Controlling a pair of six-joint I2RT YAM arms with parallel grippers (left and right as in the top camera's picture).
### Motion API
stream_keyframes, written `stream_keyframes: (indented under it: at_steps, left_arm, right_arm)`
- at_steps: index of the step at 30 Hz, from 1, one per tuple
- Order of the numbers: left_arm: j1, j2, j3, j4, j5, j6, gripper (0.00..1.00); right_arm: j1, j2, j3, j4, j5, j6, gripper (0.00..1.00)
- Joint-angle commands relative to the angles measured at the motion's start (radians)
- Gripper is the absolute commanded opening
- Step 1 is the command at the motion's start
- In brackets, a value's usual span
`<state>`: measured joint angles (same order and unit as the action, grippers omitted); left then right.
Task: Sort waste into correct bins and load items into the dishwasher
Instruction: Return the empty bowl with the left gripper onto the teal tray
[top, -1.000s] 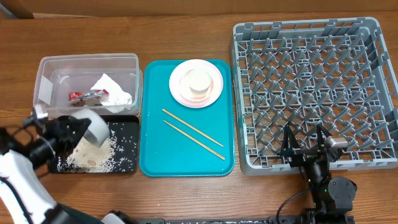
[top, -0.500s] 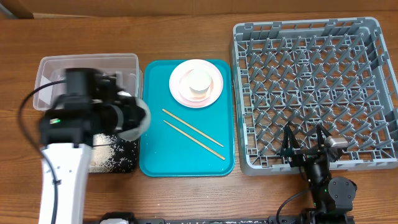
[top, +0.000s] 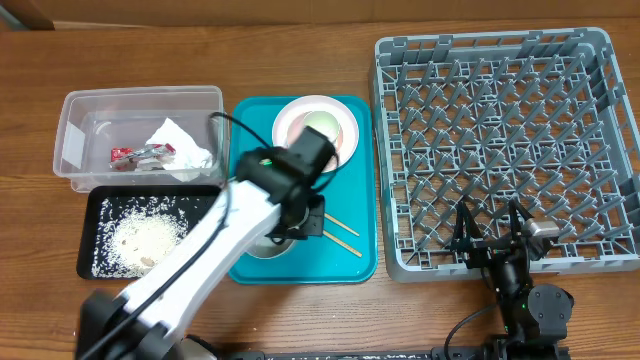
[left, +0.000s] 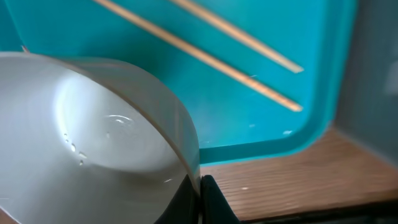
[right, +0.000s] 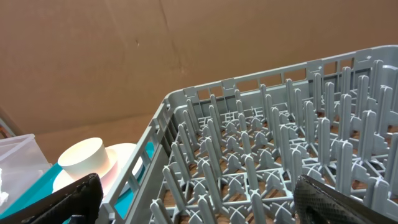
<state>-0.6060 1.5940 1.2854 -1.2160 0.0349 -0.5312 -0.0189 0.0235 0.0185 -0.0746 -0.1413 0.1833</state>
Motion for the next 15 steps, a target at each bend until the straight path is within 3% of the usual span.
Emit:
stream_keyframes:
  at_steps: [1, 15]
  left_arm:
    - [-0.003, 0.079, 0.004, -0.002, -0.070, -0.034, 0.04]
    - [0.005, 0.230, 0.004, 0.001, -0.135, -0.034, 0.04]
  right_arm:
    - [-0.002, 0.000, -0.011, 0.005, 0.003, 0.004, 1.00]
    - [-0.002, 0.000, -0.011, 0.005, 0.003, 0.004, 1.00]
